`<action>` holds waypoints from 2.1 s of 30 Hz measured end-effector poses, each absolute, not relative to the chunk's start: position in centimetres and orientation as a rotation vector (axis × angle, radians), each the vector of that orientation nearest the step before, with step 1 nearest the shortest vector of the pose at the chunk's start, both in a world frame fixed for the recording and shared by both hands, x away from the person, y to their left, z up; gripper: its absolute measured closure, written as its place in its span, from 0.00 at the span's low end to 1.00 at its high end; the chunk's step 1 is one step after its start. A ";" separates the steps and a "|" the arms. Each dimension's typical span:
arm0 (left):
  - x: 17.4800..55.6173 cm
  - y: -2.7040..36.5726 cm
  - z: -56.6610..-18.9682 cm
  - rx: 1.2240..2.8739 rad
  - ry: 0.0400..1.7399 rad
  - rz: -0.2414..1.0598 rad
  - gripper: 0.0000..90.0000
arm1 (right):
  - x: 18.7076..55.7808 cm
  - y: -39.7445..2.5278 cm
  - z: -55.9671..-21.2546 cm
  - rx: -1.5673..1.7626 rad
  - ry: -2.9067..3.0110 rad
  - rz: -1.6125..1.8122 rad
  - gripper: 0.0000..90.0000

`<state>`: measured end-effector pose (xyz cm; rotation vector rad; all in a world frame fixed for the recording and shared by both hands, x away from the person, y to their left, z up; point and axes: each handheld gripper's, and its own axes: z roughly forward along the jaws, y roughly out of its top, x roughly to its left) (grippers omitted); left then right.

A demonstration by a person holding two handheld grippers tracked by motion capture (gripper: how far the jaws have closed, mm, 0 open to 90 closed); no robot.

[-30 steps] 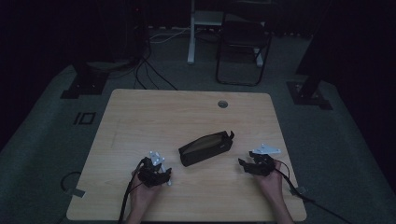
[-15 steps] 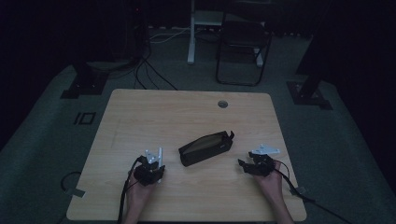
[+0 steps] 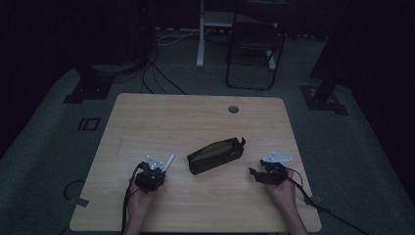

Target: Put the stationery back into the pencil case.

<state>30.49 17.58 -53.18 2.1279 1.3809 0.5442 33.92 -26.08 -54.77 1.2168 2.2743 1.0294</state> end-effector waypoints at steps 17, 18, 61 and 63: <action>31.1 19.2 -53.1 2.175 1.288 0.467 0.87 | 34.1 -26.2 -54.9 1.214 2.286 1.019 0.40; 31.1 19.4 -53.1 2.176 1.279 0.458 0.87 | 34.1 -26.3 -54.9 1.215 2.285 1.021 0.40; 30.7 19.6 -49.5 2.189 0.992 0.433 0.88 | 34.5 -26.7 -55.0 1.214 2.287 1.042 0.40; 30.7 19.6 -49.2 2.185 0.983 0.437 0.88 | 34.5 -26.7 -55.0 1.213 2.288 1.040 0.40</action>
